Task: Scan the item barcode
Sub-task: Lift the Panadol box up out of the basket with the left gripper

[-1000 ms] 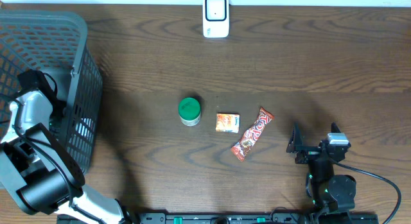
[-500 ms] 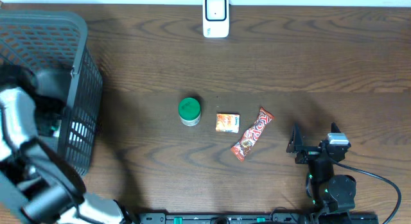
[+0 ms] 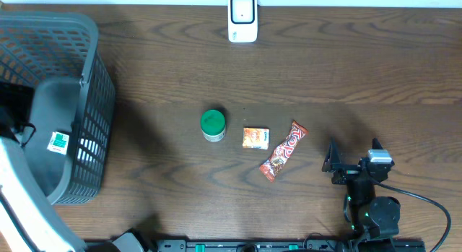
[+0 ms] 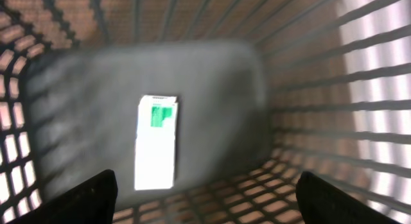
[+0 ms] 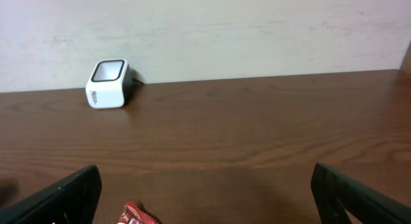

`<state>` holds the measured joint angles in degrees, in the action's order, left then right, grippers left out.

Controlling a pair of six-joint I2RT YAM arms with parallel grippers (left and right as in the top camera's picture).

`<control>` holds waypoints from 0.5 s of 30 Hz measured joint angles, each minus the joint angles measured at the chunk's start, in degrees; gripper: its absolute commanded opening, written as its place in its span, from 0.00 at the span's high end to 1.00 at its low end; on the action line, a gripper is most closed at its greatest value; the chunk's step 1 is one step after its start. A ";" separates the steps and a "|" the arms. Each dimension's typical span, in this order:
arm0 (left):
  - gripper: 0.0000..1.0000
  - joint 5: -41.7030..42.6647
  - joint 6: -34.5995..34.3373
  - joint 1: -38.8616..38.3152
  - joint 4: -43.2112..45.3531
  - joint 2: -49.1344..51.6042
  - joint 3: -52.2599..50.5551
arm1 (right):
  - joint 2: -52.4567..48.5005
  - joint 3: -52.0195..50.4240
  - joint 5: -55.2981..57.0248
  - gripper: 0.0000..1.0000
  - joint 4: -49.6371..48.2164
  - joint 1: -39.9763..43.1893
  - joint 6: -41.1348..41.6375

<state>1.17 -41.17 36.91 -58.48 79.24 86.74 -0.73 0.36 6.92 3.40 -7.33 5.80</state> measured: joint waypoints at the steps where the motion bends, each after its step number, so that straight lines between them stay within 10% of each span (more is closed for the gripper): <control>1: 0.11 0.04 0.07 0.00 -0.72 1.44 -0.39 | 0.00 0.00 0.00 0.01 0.00 0.00 0.00; 15: 0.10 0.02 1.14 -2.36 7.98 19.28 -16.35 | 0.00 0.00 0.00 0.01 0.00 0.00 0.00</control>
<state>1.19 -40.03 34.54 -50.50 98.52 70.39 -0.73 0.36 6.92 3.40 -7.33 5.80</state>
